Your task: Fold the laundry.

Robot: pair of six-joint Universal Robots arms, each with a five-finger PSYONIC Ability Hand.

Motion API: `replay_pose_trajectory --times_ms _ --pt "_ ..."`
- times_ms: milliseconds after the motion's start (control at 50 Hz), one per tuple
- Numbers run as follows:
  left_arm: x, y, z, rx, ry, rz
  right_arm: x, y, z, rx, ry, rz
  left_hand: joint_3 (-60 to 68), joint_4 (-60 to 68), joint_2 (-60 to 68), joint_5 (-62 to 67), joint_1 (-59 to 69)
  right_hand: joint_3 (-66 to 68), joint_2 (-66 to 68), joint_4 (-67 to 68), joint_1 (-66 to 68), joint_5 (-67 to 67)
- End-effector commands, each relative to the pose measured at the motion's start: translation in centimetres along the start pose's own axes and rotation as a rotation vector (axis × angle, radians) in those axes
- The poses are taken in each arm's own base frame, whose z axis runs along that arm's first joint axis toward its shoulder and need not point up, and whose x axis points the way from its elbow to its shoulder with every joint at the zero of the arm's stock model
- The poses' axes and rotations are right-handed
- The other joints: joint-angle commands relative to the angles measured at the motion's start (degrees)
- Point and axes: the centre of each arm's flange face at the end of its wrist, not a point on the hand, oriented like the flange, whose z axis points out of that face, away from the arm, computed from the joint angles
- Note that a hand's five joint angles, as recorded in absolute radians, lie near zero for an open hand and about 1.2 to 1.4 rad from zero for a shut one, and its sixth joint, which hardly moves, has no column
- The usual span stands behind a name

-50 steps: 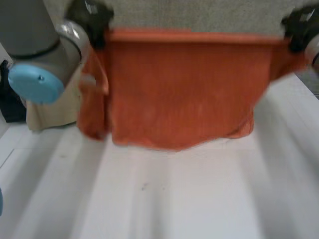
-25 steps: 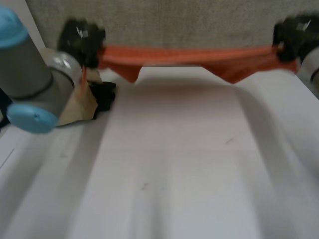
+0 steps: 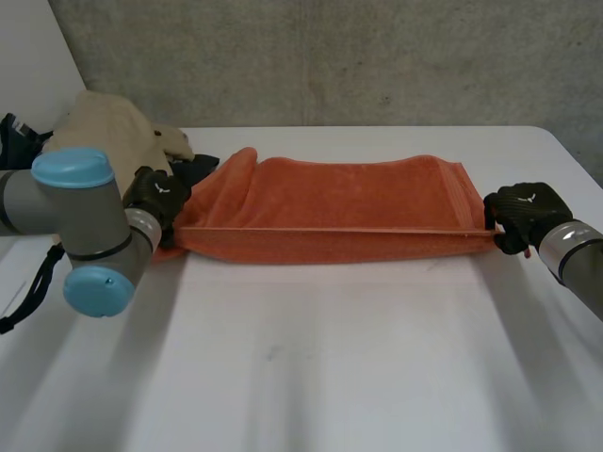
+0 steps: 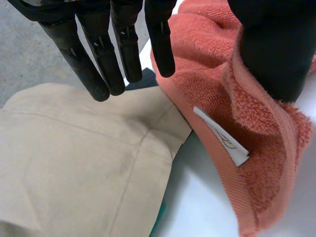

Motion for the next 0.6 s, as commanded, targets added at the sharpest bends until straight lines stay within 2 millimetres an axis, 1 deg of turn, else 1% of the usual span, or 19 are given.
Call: replay_pose_trajectory --times_ms 20,60,80,100,120,140,200,220,280,300,360,380,440,460,500,540,600 --pt "-0.3 0.6 -1.4 -0.025 0.011 0.003 0.4 0.3 -0.3 -0.03 0.001 0.012 11.87 12.61 12.19 13.03 12.1 11.88 12.7 11.32 15.01 12.08" --pt "-0.1 0.7 -1.8 -0.025 0.032 0.006 0.3 0.3 -0.4 -0.036 -0.007 0.016 18.59 19.33 18.91 19.75 18.83 11.88 12.7 11.32 15.01 12.08" --pt "0.2 0.8 -2.2 -0.024 0.058 0.012 0.4 0.2 -0.6 -0.046 -0.011 0.018 31.61 32.35 31.93 32.77 31.85 11.88 12.7 11.32 15.01 12.08" --pt "0.4 0.9 -2.4 -0.022 0.073 0.015 0.3 0.2 -0.7 -0.05 -0.015 0.02 40.07 40.81 40.39 41.23 40.3 11.88 12.7 11.32 15.01 12.08" --pt "0.6 1.0 -2.6 -0.022 0.086 0.019 0.3 0.1 -0.9 -0.056 -0.018 0.021 47.48 48.22 47.8 48.64 47.72 11.88 12.7 11.32 15.01 12.08" --pt "0.8 1.1 -2.8 -0.024 0.102 0.025 0.3 0.1 -1.0 -0.062 -0.023 0.023 49.37 50.11 49.69 50.53 49.6 11.88 12.7 11.32 15.01 12.08" --pt "1.2 1.4 -3.9 -0.049 0.157 0.057 0.2 -0.4 -1.8 -0.082 -0.056 0.023 49.39 50.13 49.71 50.54 49.62 11.88 12.7 11.32 15.01 12.08" --pt "1.3 1.4 -4.7 -0.075 0.184 0.08 0.3 -0.7 -2.3 -0.087 -0.077 0.013 49.39 50.13 49.71 50.54 49.62 11.88 12.7 11.32 15.01 12.08" --pt "1.2 1.8 -6.3 -0.14 0.225 0.105 0.6 -1.2 -3.3 -0.105 -0.116 -0.02 49.39 50.13 49.71 50.54 49.62 11.88 12.7 11.32 15.01 12.08" --pt "0.9 2.1 -7.6 -0.201 0.254 0.114 0.8 -1.6 -4.3 -0.13 -0.143 -0.06 49.39 50.13 49.71 50.54 49.62 11.88 12.7 11.32 15.01 12.08" --pt "0.5 2.3 -9.7 -0.286 0.302 0.115 1.3 -1.9 -6.1 -0.197 -0.186 -0.133 49.39 50.13 49.71 50.54 49.62 11.88 12.7 11.32 15.01 12.08" --pt "0.5 2.4 -11.4 -0.338 0.35 0.119 1.8 -2.0 -7.5 -0.26 -0.217 -0.185 49.39 50.13 49.71 50.54 49.62 11.88 12.7 11.32 15.01 12.08" --pt "0.7 2.2 -13.7 -0.383 0.434 0.125 2.1 -1.8 -10.2 -0.397 -0.313 -0.253 49.39 50.13 49.71 50.54 49.62 11.88 12.7 11.32 15.01 12.08" --pt "1.0 2.0 -15.2 -0.393 0.496 0.133 2.0 -1.7 -11.8 -0.471 -0.382 -0.289 49.39 50.13 49.71 50.54 49.62 11.88 12.7 11.32 15.01 12.08" --pt "1.3 1.8 -16.3 -0.393 0.549 0.142 2.0 -1.7 -13.5 -0.546 -0.469 -0.32 49.39 50.13 49.71 50.54 49.62 11.88 12.7 11.32 15.01 12.08" --pt "1.6 1.5 -17.5 -0.392 0.598 0.154 2.1 -1.6 -14.3 -0.568 -0.515 -0.367 49.39 50.13 49.71 50.54 49.62 11.88 12.7 11.32 15.01 12.08" --pt "1.8 1.3 -17.7 -0.384 0.609 0.166 2.1 -1.6 -14.0 -0.552 -0.479 -0.369 49.39 50.13 49.71 50.54 49.62 11.88 12.7 11.32 15.01 12.08"
